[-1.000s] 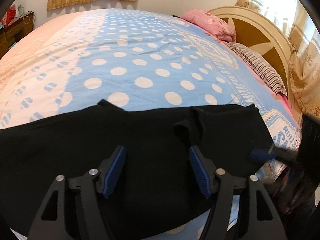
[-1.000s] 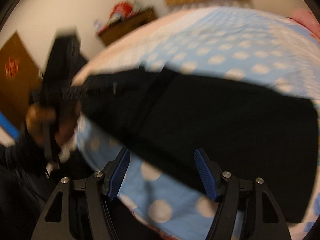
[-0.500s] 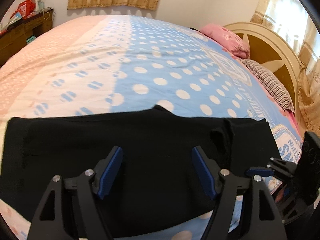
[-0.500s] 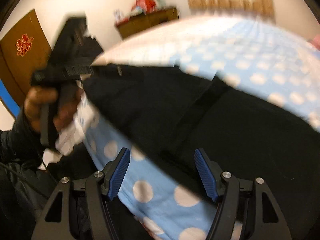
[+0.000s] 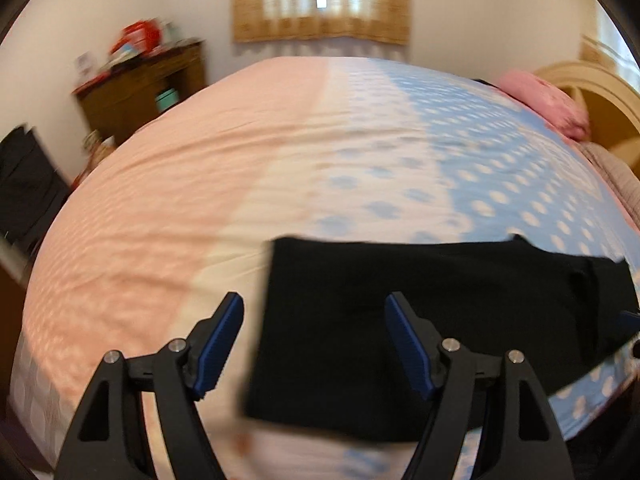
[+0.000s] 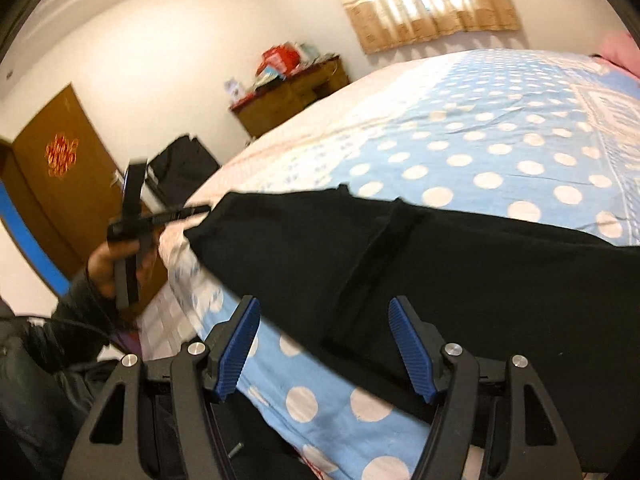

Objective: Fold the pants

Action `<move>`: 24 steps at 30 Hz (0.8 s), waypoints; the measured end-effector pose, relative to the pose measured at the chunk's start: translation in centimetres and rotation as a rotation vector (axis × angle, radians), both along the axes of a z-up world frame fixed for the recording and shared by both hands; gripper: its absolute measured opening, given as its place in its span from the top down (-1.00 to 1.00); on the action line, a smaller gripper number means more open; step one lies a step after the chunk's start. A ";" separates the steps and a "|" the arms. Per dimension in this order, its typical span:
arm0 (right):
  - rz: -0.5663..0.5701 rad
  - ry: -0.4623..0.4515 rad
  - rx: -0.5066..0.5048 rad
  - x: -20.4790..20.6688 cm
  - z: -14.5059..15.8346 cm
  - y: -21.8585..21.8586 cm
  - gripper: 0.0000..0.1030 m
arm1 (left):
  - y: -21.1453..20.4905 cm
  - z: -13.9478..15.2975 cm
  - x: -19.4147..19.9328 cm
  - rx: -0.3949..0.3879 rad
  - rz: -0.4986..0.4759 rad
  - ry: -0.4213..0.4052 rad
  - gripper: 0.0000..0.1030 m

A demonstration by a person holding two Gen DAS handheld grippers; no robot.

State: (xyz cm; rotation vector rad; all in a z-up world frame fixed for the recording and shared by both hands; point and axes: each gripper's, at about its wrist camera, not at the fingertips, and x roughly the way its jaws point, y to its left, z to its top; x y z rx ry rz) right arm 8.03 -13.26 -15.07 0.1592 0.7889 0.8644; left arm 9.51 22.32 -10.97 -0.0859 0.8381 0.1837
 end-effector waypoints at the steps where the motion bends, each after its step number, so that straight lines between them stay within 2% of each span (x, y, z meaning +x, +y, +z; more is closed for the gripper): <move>1: -0.008 0.002 0.001 0.2 0.0 -0.3 -0.33 | 1.0 -0.4 -0.3 -0.004 0.030 0.007 -0.47; 4: -0.022 0.001 -0.016 -0.2 0.0 0.3 -0.33 | 2.7 -1.6 -0.4 -0.062 0.072 0.023 -0.47; 7: -0.024 -0.014 -0.029 -0.6 0.3 0.5 -0.33 | 3.2 -2.7 0.1 -0.145 0.068 0.031 -0.44; 10: -0.027 -0.025 -0.032 -1.0 0.5 0.5 -0.33 | 2.9 -2.8 0.4 -0.138 0.067 0.003 -0.43; 13: -0.030 -0.027 -0.045 -0.9 0.3 0.6 -0.33 | 2.8 -2.9 0.7 -0.165 0.053 -0.007 -0.39; 17: -0.030 -0.017 -0.047 -0.8 0.0 0.7 -0.33 | 1.7 -2.9 0.6 -0.177 -0.003 -0.002 -0.09; 20: -0.029 -0.018 -0.047 -0.9 0.0 0.7 -0.33 | 1.3 -3.1 0.8 -0.163 -0.013 -0.001 -0.08; 24: -0.028 -0.021 -0.046 -0.8 0.0 0.8 -0.33 | 2.0 -3.6 1.5 -0.203 -0.028 -0.011 -0.15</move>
